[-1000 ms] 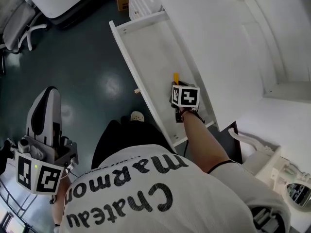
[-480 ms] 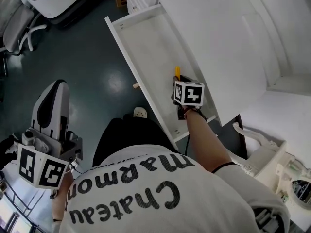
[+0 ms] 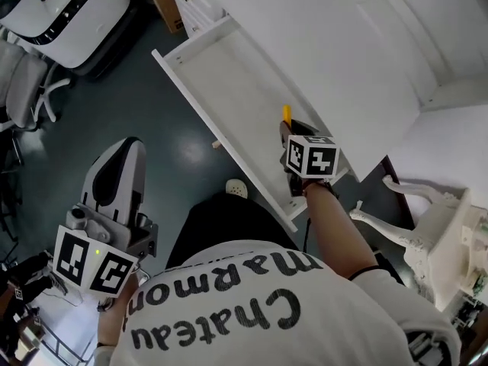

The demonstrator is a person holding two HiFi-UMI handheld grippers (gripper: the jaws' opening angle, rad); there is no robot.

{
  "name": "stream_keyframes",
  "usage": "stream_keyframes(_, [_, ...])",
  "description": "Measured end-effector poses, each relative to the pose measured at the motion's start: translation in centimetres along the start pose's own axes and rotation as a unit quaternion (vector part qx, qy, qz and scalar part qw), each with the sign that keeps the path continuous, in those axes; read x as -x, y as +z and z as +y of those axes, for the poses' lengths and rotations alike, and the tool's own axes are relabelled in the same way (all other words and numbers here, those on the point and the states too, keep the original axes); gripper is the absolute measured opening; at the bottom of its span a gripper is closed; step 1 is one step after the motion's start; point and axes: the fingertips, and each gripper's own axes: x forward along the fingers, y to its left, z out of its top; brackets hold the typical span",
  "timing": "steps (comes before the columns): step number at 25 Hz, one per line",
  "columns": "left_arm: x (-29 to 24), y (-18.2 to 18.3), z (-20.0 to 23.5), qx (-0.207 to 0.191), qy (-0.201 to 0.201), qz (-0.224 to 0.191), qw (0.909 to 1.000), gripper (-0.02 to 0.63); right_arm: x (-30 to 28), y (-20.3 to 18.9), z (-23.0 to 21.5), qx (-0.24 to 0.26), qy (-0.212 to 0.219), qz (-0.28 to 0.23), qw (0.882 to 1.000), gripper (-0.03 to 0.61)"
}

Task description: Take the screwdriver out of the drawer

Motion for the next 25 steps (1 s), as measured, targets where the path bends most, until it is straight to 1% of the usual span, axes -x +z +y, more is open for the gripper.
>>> stream_keyframes(4, [0.0, 0.7, -0.9, -0.002, -0.042, -0.008, 0.9991, 0.020, 3.3, 1.1, 0.5, -0.014, -0.016, -0.033, 0.999, 0.084])
stream_keyframes(7, [0.4, 1.3, -1.4, -0.010, -0.074, -0.013, 0.9971, 0.020, 5.9, 1.7, 1.4, -0.030, -0.028, -0.060, 0.997, 0.084])
stream_keyframes(12, [2.0, 3.4, -2.6, -0.025, -0.115, -0.034, 0.9924, 0.020, 9.9, 3.0, 3.9, -0.058, -0.025, -0.106, 0.992, 0.084])
stream_keyframes(17, [4.1, 5.3, -2.8, -0.040, -0.139, -0.054, 0.9881, 0.020, 13.7, 5.0, 7.3, -0.063, -0.019, -0.155, 0.986, 0.084])
stream_keyframes(21, [5.6, 6.6, -2.6, -0.039, -0.151, -0.069, 0.9854, 0.020, 17.2, 6.5, 10.1, -0.059, -0.009, -0.199, 0.978, 0.084])
stream_keyframes(25, [6.6, 7.3, -2.7, -0.037, -0.164, -0.080, 0.9825, 0.020, 20.6, 8.0, 12.5, -0.059, 0.006, -0.246, 0.968, 0.084])
